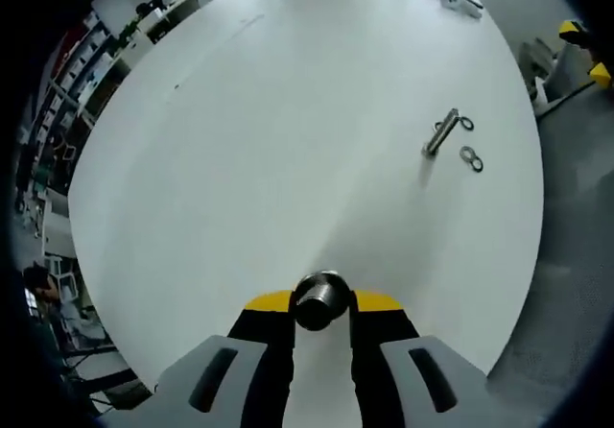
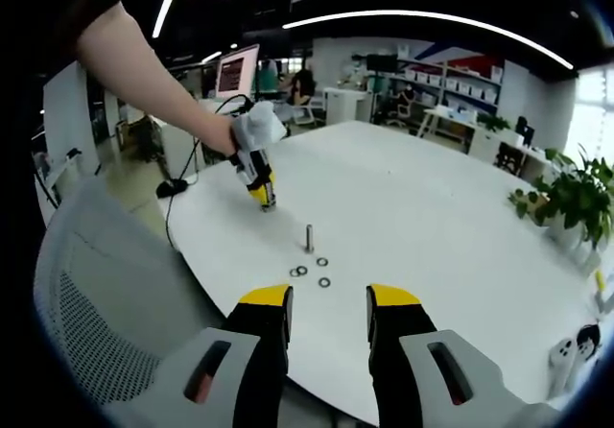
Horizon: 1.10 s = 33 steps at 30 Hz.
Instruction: Place the washer onto the threaded stud by aligning its center hole with the stud, sliding it down to the base, and recovering from edge contact or off-axis alignment until the washer reaches the visible bottom stop.
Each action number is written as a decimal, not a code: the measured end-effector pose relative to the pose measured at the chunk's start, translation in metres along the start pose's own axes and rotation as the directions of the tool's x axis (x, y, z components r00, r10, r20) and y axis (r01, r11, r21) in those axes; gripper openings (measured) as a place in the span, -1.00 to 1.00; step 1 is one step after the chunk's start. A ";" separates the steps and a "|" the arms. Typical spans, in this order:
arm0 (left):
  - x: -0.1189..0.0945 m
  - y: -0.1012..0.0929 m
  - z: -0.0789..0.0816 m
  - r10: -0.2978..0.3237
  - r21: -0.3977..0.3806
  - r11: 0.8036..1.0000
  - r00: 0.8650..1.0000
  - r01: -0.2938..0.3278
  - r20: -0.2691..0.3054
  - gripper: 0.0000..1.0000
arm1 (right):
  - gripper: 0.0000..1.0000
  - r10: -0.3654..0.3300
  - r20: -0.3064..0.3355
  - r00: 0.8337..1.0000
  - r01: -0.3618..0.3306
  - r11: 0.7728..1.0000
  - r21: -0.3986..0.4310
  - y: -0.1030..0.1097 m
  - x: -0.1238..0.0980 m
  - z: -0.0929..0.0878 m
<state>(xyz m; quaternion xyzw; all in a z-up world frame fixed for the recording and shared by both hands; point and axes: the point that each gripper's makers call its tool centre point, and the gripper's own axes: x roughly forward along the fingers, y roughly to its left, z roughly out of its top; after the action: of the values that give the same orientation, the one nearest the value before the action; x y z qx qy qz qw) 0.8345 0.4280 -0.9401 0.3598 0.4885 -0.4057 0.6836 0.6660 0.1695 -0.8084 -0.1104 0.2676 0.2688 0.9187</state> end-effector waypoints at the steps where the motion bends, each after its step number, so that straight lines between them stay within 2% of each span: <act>1: 0.000 -0.001 0.000 -0.001 -0.003 1.000 1.000 0.001 -0.001 -0.62 | -0.34 -0.001 -0.002 1.000 0.001 1.000 0.006 -0.001 0.000 0.000; 9: -0.001 -0.003 0.000 -0.016 -0.053 0.998 1.000 0.016 0.002 -0.60 | -0.35 0.014 -0.010 1.000 -0.014 1.000 -0.019 0.004 0.001 -0.001; 13: -0.003 -0.006 -0.001 -0.016 -0.045 0.999 1.000 0.016 0.005 -0.59 | -0.35 0.010 -0.011 1.000 -0.010 1.000 -0.009 0.002 0.001 -0.002; 15: -0.006 -0.004 0.000 0.002 -0.033 0.999 1.000 -0.001 0.020 -0.57 | -0.35 0.009 -0.011 1.000 -0.009 1.000 -0.010 0.002 0.001 -0.002; 18: -0.013 -0.004 0.001 0.016 -0.048 0.999 0.999 -0.014 0.045 -0.45 | -0.35 0.008 -0.014 1.000 -0.008 1.000 -0.015 0.003 0.001 -0.002; 24: -0.032 0.003 -0.003 0.077 -0.069 0.995 0.991 -0.070 0.105 -0.44 | -0.35 0.003 -0.016 1.000 -0.004 1.000 -0.018 0.002 0.001 -0.002; 28: -0.055 0.002 0.005 0.123 -0.142 0.985 0.972 -0.095 0.201 -0.44 | -0.35 -0.001 -0.018 1.000 0.001 1.000 -0.026 0.003 0.002 -0.002; 30: -0.069 0.001 0.010 0.158 -0.179 0.977 0.955 -0.115 0.252 -0.44 | -0.35 -0.004 -0.020 1.000 0.004 1.000 -0.027 0.002 0.001 -0.002; 31: -0.077 -0.003 0.012 0.169 -0.193 0.974 0.945 -0.117 0.280 -0.44 | -0.35 -0.006 -0.023 1.000 0.005 1.000 -0.027 0.002 0.002 -0.003; 33: -0.087 -0.014 0.014 0.169 -0.227 0.969 0.935 -0.099 0.311 -0.43 | -0.35 -0.006 -0.028 1.000 0.005 1.000 -0.028 0.002 0.002 -0.004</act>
<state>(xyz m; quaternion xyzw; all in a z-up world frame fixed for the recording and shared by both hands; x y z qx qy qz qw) 0.8100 0.4273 -0.8538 0.2463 0.3819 -0.3588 0.8153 0.6647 0.1705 -0.8128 -0.1276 0.2765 0.2684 0.9139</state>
